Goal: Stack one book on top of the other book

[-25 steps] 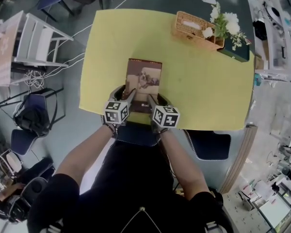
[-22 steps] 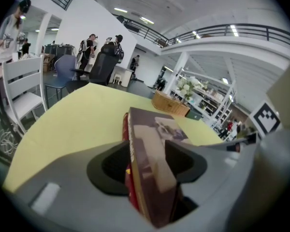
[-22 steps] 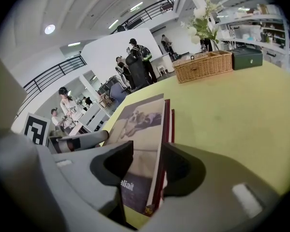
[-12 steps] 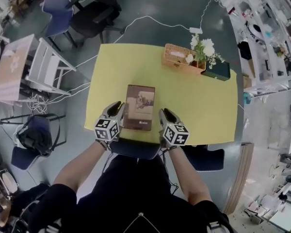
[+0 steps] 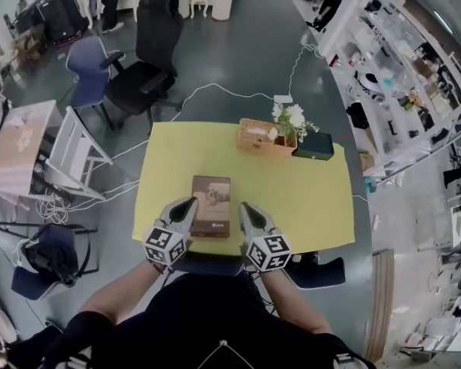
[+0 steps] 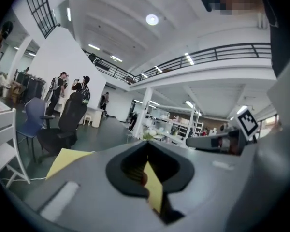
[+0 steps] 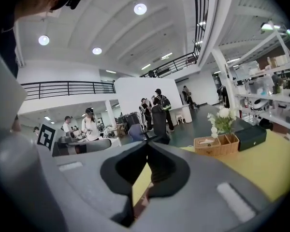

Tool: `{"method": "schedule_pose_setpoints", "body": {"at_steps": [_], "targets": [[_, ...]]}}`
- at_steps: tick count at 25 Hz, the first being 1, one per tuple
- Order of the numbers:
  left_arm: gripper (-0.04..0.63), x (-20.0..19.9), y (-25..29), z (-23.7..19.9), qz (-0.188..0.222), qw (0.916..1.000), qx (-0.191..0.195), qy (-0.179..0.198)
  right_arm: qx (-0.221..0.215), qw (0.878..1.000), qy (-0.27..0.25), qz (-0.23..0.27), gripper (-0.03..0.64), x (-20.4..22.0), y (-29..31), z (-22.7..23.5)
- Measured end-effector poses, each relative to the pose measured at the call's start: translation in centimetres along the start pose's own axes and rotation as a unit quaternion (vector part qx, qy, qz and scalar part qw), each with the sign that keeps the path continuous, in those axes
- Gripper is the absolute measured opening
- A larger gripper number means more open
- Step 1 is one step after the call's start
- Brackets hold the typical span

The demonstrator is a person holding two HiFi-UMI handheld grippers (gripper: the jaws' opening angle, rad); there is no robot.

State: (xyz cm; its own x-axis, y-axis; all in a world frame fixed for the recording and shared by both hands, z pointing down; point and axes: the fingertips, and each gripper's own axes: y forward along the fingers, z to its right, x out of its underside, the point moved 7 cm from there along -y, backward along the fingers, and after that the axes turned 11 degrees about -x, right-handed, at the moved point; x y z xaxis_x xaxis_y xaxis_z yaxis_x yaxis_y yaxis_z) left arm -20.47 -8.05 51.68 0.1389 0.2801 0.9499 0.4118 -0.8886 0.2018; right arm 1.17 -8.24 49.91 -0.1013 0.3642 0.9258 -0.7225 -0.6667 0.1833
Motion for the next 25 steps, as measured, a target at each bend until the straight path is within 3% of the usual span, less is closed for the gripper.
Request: {"method": "schedule_pose_setpoints", "body": {"at_steps": [10,25], "targets": [[0.006,-2.0,-2.6,2.5,0.019,0.9990,0.033,0.024,0.009,0.999,-0.031,0.025,0.003,-2.0,-1.6,-3.6],[0.006,-2.3,-3.3,3.2,0.021,0.9983,0.053,0.013,0.043,0.997,-0.050,0.031,0.002,-2.3,-3.5,-4.1]]}}
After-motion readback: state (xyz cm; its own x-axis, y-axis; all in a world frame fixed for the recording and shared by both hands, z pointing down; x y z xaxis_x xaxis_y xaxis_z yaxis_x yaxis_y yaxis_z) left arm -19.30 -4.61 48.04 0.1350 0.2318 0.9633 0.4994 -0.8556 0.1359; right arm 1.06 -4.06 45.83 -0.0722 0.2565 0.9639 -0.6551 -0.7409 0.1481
